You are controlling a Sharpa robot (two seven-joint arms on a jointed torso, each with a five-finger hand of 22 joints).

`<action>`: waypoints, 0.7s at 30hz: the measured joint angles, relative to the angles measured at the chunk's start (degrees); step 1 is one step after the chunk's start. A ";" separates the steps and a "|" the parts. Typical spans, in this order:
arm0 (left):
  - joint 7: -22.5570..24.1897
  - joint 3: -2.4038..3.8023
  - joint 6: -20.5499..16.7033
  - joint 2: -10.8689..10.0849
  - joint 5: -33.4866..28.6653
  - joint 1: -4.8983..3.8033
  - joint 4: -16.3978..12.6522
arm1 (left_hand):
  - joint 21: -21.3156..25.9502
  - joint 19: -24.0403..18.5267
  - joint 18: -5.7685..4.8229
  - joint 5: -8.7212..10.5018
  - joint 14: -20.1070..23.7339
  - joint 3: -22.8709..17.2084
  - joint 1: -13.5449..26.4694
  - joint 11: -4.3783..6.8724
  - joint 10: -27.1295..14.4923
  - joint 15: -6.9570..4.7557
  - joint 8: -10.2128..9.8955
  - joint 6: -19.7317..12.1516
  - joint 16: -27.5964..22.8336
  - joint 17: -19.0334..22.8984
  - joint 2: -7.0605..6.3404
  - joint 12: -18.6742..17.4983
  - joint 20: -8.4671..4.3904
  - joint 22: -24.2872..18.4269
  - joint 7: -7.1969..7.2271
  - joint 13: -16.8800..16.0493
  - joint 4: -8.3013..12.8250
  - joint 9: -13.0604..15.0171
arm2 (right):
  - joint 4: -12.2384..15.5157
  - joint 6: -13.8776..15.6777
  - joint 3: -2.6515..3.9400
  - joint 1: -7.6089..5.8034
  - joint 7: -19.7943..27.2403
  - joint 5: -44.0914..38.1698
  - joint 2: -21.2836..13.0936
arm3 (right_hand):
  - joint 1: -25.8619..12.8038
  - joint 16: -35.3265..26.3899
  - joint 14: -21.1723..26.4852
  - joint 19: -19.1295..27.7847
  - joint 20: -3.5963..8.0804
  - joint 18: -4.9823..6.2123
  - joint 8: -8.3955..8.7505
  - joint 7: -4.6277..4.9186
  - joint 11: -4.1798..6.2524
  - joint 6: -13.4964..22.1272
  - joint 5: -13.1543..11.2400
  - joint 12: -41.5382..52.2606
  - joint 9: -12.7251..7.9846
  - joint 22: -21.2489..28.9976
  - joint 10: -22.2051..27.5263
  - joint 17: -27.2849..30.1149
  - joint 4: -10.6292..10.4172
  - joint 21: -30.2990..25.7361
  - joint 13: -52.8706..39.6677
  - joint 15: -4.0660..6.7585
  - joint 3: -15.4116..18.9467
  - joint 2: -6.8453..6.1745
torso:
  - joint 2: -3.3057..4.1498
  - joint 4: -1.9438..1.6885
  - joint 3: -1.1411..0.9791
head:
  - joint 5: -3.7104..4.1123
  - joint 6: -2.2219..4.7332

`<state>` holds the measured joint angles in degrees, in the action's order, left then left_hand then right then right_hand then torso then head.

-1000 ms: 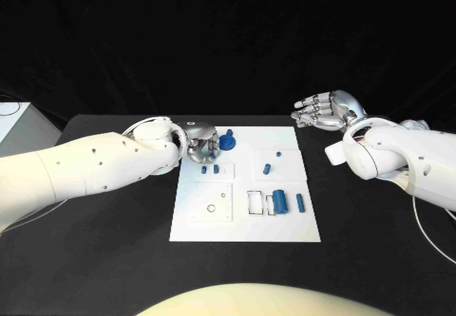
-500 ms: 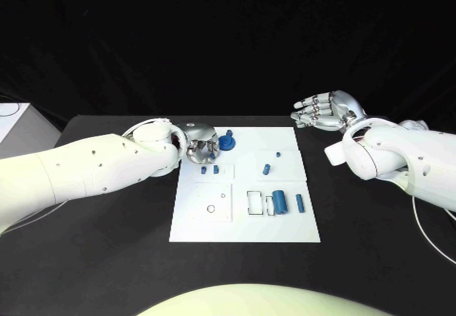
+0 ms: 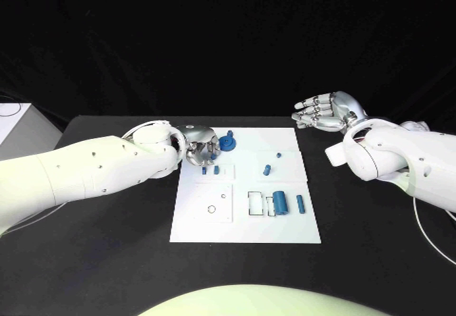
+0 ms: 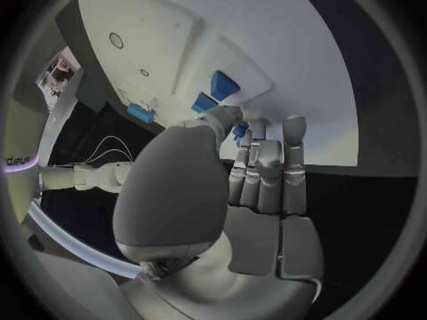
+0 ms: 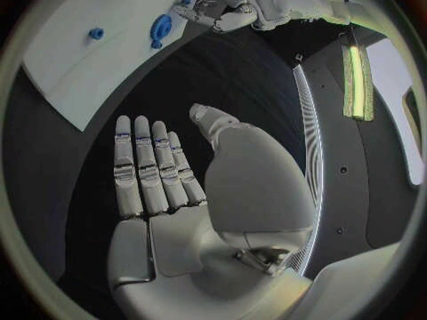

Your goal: Assemble the parts on the task board

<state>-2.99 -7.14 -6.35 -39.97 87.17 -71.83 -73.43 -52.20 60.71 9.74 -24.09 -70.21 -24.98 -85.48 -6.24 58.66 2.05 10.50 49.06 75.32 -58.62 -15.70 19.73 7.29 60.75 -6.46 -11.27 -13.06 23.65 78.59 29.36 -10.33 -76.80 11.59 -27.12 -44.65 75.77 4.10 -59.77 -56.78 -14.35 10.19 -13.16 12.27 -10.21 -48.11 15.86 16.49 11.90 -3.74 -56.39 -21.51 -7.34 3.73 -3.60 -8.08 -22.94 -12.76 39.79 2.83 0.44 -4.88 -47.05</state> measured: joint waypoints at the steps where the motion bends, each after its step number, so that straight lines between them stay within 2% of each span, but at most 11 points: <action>1: -0.02 0.00 0.00 -0.01 0.00 0.00 0.00 | 0.00 0.00 0.00 0.00 0.00 0.00 0.00 0.20 -0.20 0.00 0.00 -0.13 0.00 0.11 0.00 0.00 0.00 0.00 0.02 -0.03 0.00 0.00 | -0.01 0.00 0.00 0.00 0.00 -0.02 0.00 | -0.23 0.00 0.00 0.00 0.00 0.00 0.00 0.00 0.00 0.00 0.00 0.00 0.00 0.00 0.00 0.04 0.00 0.00 0.00 0.00 0.00 -0.23 | 0.00 0.01 0.00 | 0.00 0.01; 17: -0.19 0.06 -0.17 -0.51 -0.07 -0.02 0.16 | 0.44 -0.20 0.00 0.00 0.21 0.31 0.00 -0.02 -0.83 0.21 0.00 -0.63 0.00 0.54 0.00 0.01 0.19 -0.14 0.11 -0.27 -0.31 0.00 | -0.05 0.01 -0.01 0.02 -0.22 -0.41 -0.04 | -0.29 0.00 0.00 0.00 0.00 0.00 0.22 0.00 -0.01 0.00 0.00 -0.45 -0.07 0.00 0.01 0.27 0.00 0.00 0.00 0.00 0.00 -0.29 | 0.02 0.05 0.00 | -0.03 0.10; 21: -0.19 0.06 -0.29 -0.91 -0.12 -0.02 -0.03 | 0.79 -0.32 0.00 0.00 0.44 0.49 0.00 -0.32 -1.13 0.44 0.00 -0.63 0.00 0.92 0.00 0.01 0.31 -0.39 0.11 -0.44 -0.49 0.07 | -0.07 0.00 -0.01 0.01 -0.27 -0.49 -0.06 | -0.29 0.33 -0.82 -0.01 0.01 0.00 0.22 0.00 0.21 0.00 0.00 -0.83 -0.14 -0.07 -0.21 0.53 0.40 0.03 0.00 0.40 -0.40 -0.29 | 0.02 0.04 -0.01 | -0.05 0.14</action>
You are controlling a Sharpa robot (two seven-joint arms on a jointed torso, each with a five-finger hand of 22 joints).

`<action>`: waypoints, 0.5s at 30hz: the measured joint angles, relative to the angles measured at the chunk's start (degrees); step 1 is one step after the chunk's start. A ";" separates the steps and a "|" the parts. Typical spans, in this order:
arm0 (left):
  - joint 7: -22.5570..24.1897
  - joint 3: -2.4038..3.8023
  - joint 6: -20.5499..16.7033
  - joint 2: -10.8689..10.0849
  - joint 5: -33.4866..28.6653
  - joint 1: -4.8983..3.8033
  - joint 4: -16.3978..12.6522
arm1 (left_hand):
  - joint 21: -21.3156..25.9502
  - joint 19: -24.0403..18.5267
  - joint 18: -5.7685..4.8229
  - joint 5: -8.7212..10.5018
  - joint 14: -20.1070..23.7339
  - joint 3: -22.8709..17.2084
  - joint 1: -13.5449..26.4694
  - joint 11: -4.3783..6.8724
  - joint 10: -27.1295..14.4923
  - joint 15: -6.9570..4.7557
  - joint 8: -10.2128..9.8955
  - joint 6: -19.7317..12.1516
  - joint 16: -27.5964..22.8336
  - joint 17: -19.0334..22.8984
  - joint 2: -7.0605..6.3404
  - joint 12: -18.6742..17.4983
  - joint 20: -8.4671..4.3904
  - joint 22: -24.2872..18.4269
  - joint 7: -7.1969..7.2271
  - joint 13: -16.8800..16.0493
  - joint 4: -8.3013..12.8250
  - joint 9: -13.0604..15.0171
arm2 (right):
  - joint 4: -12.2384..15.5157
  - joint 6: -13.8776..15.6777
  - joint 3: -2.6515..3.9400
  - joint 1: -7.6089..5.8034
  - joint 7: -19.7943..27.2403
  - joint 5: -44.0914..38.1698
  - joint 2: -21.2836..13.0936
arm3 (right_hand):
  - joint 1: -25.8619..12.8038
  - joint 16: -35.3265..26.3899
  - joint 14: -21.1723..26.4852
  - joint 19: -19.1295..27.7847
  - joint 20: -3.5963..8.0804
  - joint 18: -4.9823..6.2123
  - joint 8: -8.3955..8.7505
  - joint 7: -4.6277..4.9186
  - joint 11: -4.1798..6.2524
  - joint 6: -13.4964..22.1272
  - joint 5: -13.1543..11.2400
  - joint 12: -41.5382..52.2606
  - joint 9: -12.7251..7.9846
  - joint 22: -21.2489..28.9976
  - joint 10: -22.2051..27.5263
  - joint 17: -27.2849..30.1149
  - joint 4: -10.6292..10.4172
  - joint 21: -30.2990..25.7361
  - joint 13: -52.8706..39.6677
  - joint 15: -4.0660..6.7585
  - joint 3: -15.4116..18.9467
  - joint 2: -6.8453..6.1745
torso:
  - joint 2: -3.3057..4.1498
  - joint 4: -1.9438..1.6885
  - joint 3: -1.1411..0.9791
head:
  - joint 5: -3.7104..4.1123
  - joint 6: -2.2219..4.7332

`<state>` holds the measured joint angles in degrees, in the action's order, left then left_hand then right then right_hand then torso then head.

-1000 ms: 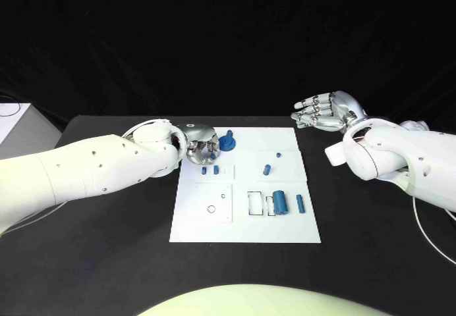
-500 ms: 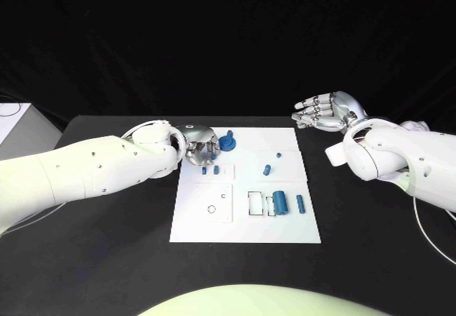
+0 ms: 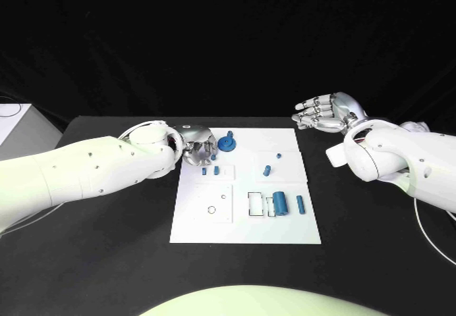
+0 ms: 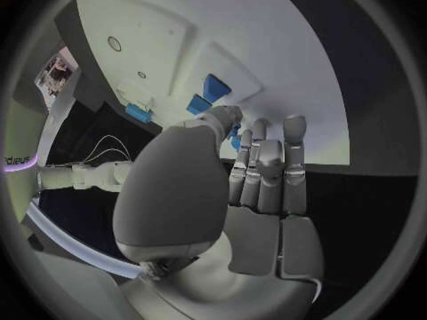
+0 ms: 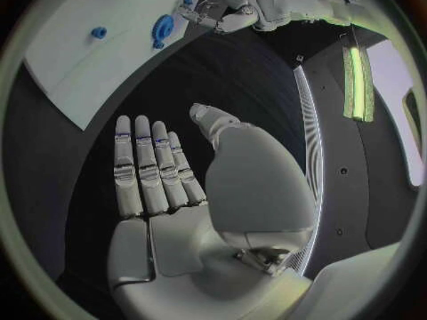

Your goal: Assemble the parts on the task board

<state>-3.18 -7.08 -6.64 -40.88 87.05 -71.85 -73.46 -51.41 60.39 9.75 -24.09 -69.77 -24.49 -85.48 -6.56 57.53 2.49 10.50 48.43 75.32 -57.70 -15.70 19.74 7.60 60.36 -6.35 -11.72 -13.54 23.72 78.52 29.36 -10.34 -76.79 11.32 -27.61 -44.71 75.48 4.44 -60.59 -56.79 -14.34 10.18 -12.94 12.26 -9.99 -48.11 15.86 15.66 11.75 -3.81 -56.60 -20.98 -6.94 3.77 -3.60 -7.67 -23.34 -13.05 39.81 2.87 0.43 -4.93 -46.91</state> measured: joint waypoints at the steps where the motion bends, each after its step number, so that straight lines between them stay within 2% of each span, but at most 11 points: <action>1: 0.02 0.02 -0.09 -0.14 -0.05 0.01 -0.12 | 0.06 -0.01 0.00 0.00 0.00 0.11 0.00 0.13 -0.12 0.00 0.00 0.14 0.00 0.02 0.00 0.00 0.01 -0.02 0.14 -0.07 -0.02 0.07 | -0.01 0.00 0.00 0.00 -0.02 -0.03 -0.01 | 0.00 0.00 -0.01 -0.14 0.14 0.00 0.00 0.00 0.08 0.00 0.00 -0.04 0.00 -0.02 -0.09 0.00 0.00 0.22 0.00 0.01 0.00 0.00 | 0.00 -0.01 -0.01 | -0.01 0.01; 6: 0.35 0.24 -0.66 -0.43 -0.43 0.04 -0.69 | 0.43 -0.32 0.00 0.00 0.69 0.92 0.22 -0.46 -2.82 0.69 0.35 0.51 0.00 1.06 -0.22 0.76 0.32 -0.29 0.95 -0.91 -0.15 0.45 | -0.04 0.00 0.00 0.00 -0.10 -0.14 -0.01 | 0.00 0.00 -0.01 -0.21 0.21 0.00 0.00 0.00 0.08 0.00 0.00 -0.04 0.00 -0.02 -0.09 0.00 0.00 0.23 0.00 0.01 0.00 0.00 | 0.00 -0.03 -0.01 | 0.00 0.06; 9: 0.68 0.33 -1.03 -0.47 -0.71 0.03 -0.96 | 1.21 -0.71 0.00 0.00 1.64 1.60 0.22 -0.78 -5.16 0.80 0.96 0.92 0.00 2.12 -0.22 2.47 0.70 -0.65 1.76 -2.07 -0.30 0.74 | -0.06 0.00 0.00 0.00 -0.13 -0.21 0.01 | 0.00 0.00 -0.01 -0.21 0.21 0.00 0.00 0.00 0.08 0.00 0.00 -0.04 0.00 -0.02 -0.09 0.04 0.00 0.23 0.00 0.01 0.00 0.00 | 0.00 -0.01 -0.01 | -0.02 0.07; 11: 0.90 0.37 -1.23 -0.52 -0.88 0.03 -1.05 | 1.48 -0.91 0.00 0.00 2.13 2.03 0.03 -0.88 -6.76 1.10 1.07 0.97 0.00 2.95 -0.04 4.27 0.91 -0.69 1.81 -3.16 -0.43 0.89 | -0.07 0.00 0.00 0.00 -0.16 -0.25 0.01 | 0.00 0.00 -0.01 -0.21 0.21 0.00 0.00 0.00 0.08 0.00 0.00 -0.04 0.00 -0.02 -0.09 0.05 0.00 0.24 0.00 0.01 0.00 0.00 | 0.00 -0.01 -0.01 | -0.04 0.07; 15: 1.14 0.40 -1.43 -0.69 -1.15 0.03 -1.06 | 1.48 -0.79 0.00 0.00 2.34 2.79 -0.26 -0.97 -10.06 0.90 1.34 1.16 0.60 4.02 0.25 9.47 1.03 -0.65 1.99 -5.96 -0.87 0.99 | -0.07 0.00 0.00 0.00 -0.20 -0.30 -0.03 | 0.00 0.00 -0.01 -0.21 0.21 0.00 0.00 0.00 0.09 0.00 0.00 -0.04 0.00 -0.02 -0.08 0.05 0.00 0.23 0.00 0.01 0.00 0.00 | 0.00 0.01 -0.03 | -0.07 0.07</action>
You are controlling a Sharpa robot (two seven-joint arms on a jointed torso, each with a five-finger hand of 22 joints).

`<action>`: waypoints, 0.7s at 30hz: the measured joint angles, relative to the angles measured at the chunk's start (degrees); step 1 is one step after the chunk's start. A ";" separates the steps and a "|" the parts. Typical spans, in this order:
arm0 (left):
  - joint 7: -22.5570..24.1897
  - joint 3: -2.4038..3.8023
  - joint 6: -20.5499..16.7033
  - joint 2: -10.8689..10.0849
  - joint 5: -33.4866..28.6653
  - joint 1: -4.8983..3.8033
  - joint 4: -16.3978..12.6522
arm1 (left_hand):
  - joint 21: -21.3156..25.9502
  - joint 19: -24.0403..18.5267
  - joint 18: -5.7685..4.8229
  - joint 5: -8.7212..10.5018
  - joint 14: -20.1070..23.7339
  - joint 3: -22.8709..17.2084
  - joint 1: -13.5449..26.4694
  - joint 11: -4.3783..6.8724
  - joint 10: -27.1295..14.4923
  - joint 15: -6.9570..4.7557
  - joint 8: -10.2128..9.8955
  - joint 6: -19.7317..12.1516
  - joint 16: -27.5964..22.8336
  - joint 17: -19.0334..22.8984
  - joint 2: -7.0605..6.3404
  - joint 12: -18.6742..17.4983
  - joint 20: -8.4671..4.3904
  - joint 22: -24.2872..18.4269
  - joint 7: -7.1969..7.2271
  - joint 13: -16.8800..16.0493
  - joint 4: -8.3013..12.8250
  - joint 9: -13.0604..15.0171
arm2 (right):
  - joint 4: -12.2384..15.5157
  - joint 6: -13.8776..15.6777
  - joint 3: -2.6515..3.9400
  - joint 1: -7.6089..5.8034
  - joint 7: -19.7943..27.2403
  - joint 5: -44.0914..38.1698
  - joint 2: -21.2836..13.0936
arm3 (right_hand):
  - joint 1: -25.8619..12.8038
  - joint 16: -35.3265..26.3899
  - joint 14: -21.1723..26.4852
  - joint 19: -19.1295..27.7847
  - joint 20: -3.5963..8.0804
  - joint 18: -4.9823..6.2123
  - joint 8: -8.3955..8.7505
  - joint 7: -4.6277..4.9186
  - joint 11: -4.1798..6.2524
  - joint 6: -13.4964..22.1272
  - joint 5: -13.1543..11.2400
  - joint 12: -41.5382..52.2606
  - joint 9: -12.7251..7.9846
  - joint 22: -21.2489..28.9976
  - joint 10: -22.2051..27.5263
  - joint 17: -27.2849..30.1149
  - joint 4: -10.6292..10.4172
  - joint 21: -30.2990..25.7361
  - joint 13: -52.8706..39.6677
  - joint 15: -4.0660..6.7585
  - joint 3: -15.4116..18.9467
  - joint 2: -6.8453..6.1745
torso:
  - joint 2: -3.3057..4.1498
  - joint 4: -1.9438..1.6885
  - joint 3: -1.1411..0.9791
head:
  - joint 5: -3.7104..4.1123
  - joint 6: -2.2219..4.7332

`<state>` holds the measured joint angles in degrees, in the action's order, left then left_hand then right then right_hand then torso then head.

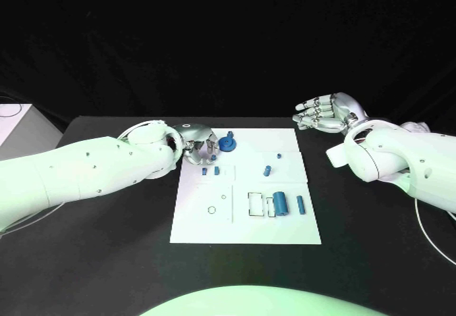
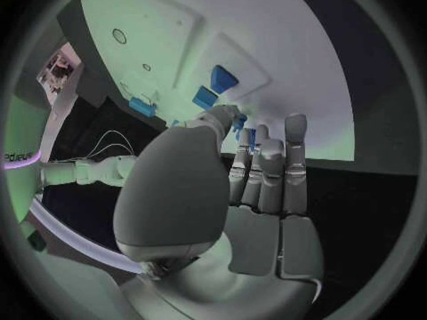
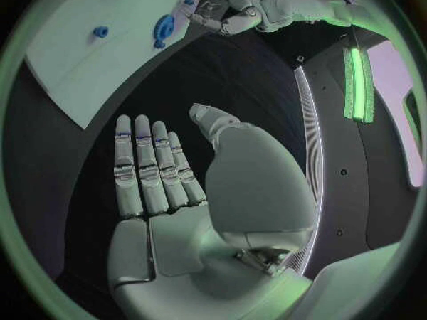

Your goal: Assemble the parts on the task board

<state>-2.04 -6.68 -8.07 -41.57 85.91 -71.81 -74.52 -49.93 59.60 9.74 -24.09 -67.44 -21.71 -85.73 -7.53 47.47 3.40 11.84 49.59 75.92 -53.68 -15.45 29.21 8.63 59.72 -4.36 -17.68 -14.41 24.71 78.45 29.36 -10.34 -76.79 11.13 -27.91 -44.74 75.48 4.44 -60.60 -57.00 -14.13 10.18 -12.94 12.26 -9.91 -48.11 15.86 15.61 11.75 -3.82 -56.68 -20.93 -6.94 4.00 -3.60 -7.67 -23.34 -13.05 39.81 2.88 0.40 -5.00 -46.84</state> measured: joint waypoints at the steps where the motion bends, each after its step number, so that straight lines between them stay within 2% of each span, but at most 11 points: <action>1: 0.04 0.00 -0.03 -0.05 -0.05 0.00 0.00 | 0.00 0.09 0.00 0.00 0.11 0.05 0.00 -0.04 -0.64 0.11 0.00 0.00 0.18 0.14 0.00 1.11 0.09 0.03 0.00 -0.56 -0.05 0.00 | 0.00 0.00 0.00 0.00 -0.01 -0.01 -0.01 | 0.00 0.00 0.00 0.00 0.00 0.00 0.00 0.00 0.00 0.00 0.00 0.00 0.00 0.00 0.00 0.00 0.00 0.00 0.00 0.00 0.00 0.00 | 0.00 0.01 0.00 | 0.00 0.00; 5: 0.24 0.01 -0.29 -0.26 -0.28 0.00 -0.13 | 0.00 0.09 0.00 0.00 0.32 0.75 -0.36 0.19 -5.23 0.32 0.36 0.52 1.16 0.99 0.36 8.11 0.09 0.50 0.25 -3.98 -0.75 0.00 | 0.01 0.00 -0.01 0.00 -0.04 -0.04 -0.09 | 0.00 0.00 0.00 0.00 0.00 0.00 0.00 0.01 0.00 -0.01 0.00 0.00 0.00 0.00 0.00 0.00 0.00 0.00 0.00 0.00 0.00 0.00 | 0.00 0.00 0.01 | 0.04 0.04; 10: 0.54 0.03 -0.41 -0.28 -0.64 0.00 -0.31 | 0.00 0.09 0.00 0.00 0.37 1.08 -0.60 0.54 -7.34 0.16 1.29 3.10 2.10 1.02 0.60 13.40 0.08 0.75 -0.04 -6.10 -1.08 0.26 | 0.02 0.00 -0.01 0.00 -0.08 -0.08 -0.11 | 0.00 0.00 0.00 0.00 0.00 0.00 0.00 0.19 0.00 -0.24 0.00 0.00 0.00 0.01 0.00 0.00 0.00 0.00 0.00 0.00 0.00 0.00 | 0.01 0.00 0.01 | 0.08 0.05; 15: 0.74 0.03 -0.39 -0.27 -0.88 0.00 -0.34 | 0.00 0.08 0.00 0.00 0.19 0.98 -0.60 0.56 -7.76 -0.01 1.78 4.70 2.57 0.76 0.60 15.63 0.08 0.82 -0.24 -6.85 -1.18 0.43 | 0.02 0.00 -0.01 0.00 -0.12 -0.10 -0.11 | -0.24 0.00 0.00 0.00 0.00 0.00 0.00 0.19 -0.21 -0.24 0.00 0.00 0.00 0.00 -0.20 0.06 0.00 0.00 0.00 0.00 0.00 0.24 | 0.03 0.01 -0.01 | 0.06 0.03; 21: 0.88 0.04 -0.39 -0.22 -1.13 -0.01 -0.33 | 0.00 0.08 0.00 0.00 -0.03 0.75 -0.83 0.77 -7.96 -0.23 2.15 5.63 2.84 0.53 1.29 16.71 0.08 0.99 -0.36 -7.16 -1.41 0.53 | 0.02 0.00 -0.01 0.00 -0.14 -0.11 -0.07 | -0.24 0.00 0.00 0.00 0.00 0.00 0.00 0.19 -0.21 -0.24 0.00 0.00 0.01 0.01 -0.20 0.06 0.00 0.00 0.00 0.00 0.00 0.24 | 0.03 -0.01 0.00 | 0.12 0.02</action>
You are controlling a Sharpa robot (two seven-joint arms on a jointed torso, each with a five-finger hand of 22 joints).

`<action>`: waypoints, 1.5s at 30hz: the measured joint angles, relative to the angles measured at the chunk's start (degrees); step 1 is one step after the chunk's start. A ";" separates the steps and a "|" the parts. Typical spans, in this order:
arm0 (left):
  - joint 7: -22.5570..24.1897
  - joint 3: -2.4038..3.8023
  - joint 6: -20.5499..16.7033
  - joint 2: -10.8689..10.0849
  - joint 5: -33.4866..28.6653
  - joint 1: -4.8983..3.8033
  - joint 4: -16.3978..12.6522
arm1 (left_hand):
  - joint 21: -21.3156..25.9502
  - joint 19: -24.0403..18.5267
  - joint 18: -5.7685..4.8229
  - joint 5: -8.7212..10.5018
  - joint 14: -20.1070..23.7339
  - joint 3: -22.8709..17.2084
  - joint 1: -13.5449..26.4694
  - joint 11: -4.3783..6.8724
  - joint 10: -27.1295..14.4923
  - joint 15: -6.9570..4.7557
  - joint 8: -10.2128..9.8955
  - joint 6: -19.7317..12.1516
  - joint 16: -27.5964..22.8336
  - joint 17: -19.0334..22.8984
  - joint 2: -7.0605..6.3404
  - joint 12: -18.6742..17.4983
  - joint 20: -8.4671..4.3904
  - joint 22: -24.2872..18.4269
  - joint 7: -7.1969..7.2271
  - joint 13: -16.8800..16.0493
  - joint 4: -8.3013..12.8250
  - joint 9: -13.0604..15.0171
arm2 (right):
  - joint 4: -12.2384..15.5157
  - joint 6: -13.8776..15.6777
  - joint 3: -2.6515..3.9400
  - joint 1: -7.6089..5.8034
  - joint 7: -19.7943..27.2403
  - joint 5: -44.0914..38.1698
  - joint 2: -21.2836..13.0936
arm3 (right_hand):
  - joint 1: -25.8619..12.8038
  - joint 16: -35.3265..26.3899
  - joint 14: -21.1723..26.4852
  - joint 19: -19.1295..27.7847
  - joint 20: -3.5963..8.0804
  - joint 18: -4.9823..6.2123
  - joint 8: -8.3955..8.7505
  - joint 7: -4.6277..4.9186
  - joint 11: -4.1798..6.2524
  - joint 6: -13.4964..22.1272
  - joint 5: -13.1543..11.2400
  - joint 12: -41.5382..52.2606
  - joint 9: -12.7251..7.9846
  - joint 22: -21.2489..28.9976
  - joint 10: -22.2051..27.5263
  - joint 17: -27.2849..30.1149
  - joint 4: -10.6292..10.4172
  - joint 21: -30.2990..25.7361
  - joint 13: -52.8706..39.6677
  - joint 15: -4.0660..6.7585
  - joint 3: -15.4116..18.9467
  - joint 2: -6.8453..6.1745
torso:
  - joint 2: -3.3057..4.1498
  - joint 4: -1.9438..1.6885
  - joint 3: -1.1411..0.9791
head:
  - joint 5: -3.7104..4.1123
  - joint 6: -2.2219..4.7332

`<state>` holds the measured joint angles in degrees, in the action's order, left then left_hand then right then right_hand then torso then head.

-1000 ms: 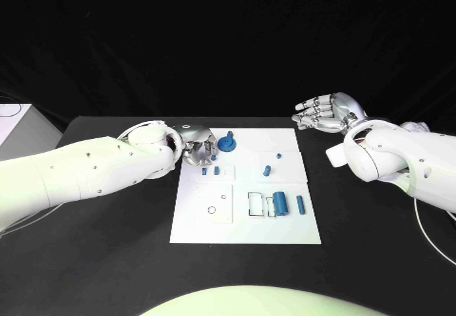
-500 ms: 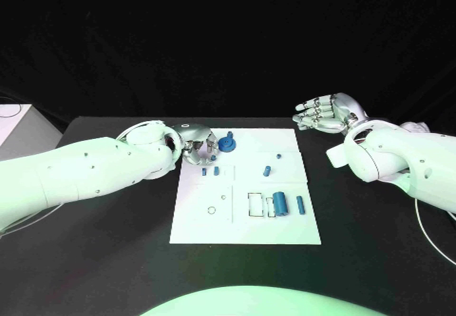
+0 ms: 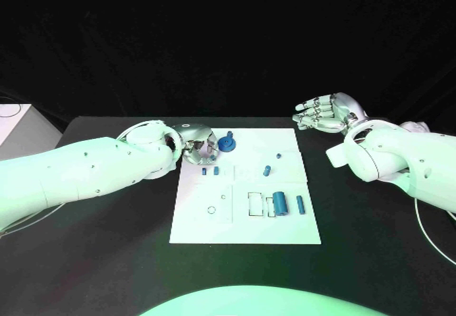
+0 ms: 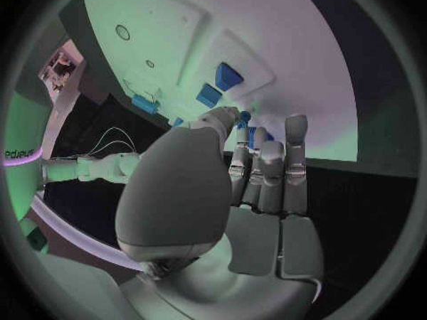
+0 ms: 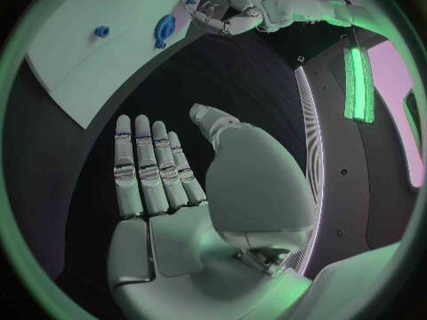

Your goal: Assemble the parts on the task board

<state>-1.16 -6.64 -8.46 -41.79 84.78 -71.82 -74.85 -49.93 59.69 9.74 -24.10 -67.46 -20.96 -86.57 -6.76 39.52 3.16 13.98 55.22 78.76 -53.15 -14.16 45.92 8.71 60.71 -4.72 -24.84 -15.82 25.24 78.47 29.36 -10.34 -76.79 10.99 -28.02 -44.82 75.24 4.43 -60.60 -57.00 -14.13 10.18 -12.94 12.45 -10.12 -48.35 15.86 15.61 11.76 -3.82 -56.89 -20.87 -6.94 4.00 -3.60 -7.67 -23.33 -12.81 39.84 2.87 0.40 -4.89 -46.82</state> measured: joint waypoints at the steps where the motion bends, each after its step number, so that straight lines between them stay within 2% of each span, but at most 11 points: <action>1: 0.03 0.00 -0.01 0.01 -0.06 0.00 0.00 | 0.00 0.00 0.00 0.00 0.00 0.00 0.00 0.00 0.00 0.00 0.00 0.00 0.00 -0.05 0.00 0.00 0.00 0.00 0.00 0.00 0.00 0.00 | 0.00 0.00 0.00 0.00 0.00 0.00 0.00 | 0.00 0.00 0.00 0.00 0.00 0.00 0.00 0.00 0.00 0.00 0.00 0.00 0.00 0.00 0.00 0.00 0.00 0.00 0.00 0.00 0.00 0.00 | 0.00 0.00 0.00 | 0.01 0.00; 26: 0.08 -0.01 0.06 0.20 -0.78 0.01 0.21 | 0.00 0.21 0.01 0.00 0.00 0.00 -0.22 0.01 -0.40 0.00 -0.38 -0.44 0.21 0.25 0.22 1.00 -0.22 -0.03 0.02 -0.10 0.01 -0.22 | -0.02 -0.03 0.02 0.00 -0.08 -0.03 0.05 | 0.00 0.00 0.00 0.00 0.00 0.00 0.00 -0.01 0.00 0.00 0.00 0.00 -0.05 0.01 0.00 0.10 0.00 0.00 0.00 0.00 0.00 0.00 | -0.04 -0.03 0.01 | 0.11 -0.02; 34: 0.01 -0.01 0.10 0.21 -0.84 0.01 0.37 | 0.18 0.21 0.00 0.00 0.00 -0.16 -0.22 0.00 -0.81 0.01 -1.55 -1.67 0.21 0.48 0.22 1.32 -0.22 -0.03 0.01 -0.06 -0.15 -0.69 | 0.01 -0.04 0.01 0.00 -0.09 -0.03 0.02 | 0.01 0.00 0.00 0.00 0.00 0.00 0.00 -0.02 0.00 -0.01 0.00 0.00 -0.05 0.01 0.00 0.09 0.00 0.00 0.00 0.00 0.00 0.00 | -0.04 -0.02 0.01 | 0.11 -0.04; 45: 0.00 -0.02 0.11 0.26 -0.90 0.01 0.42 | 0.18 0.21 0.00 0.00 0.00 -0.16 -0.22 0.01 -0.81 0.01 -1.72 -1.83 0.42 0.48 0.22 1.52 -0.21 -0.03 0.17 -0.03 -0.15 -0.81 | 0.03 -0.04 -0.01 0.00 -0.11 -0.03 0.02 | 0.01 0.00 0.00 0.00 0.00 0.00 0.00 -0.04 0.00 -0.02 0.00 -0.23 -0.04 0.01 0.00 0.19 0.16 0.00 0.00 0.00 -0.16 0.00 | -0.04 0.00 0.01 | 0.11 -0.09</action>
<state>-1.16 -6.65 -8.35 -41.53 83.88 -71.81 -74.43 -49.75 59.89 9.74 -24.10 -67.46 -21.11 -86.79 -6.76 38.71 3.17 12.26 53.39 79.18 -52.67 -13.94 47.44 8.49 60.68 -4.54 -24.87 -15.97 24.43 78.50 29.32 -10.35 -76.79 10.88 -28.05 -44.80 75.25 4.43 -60.59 -56.99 -14.13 10.19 -12.94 12.41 -10.12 -48.37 15.86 15.38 11.72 -3.80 -56.88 -20.68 -6.79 4.00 -3.60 -7.67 -23.49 -12.82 39.80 2.87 0.41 -4.78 -46.92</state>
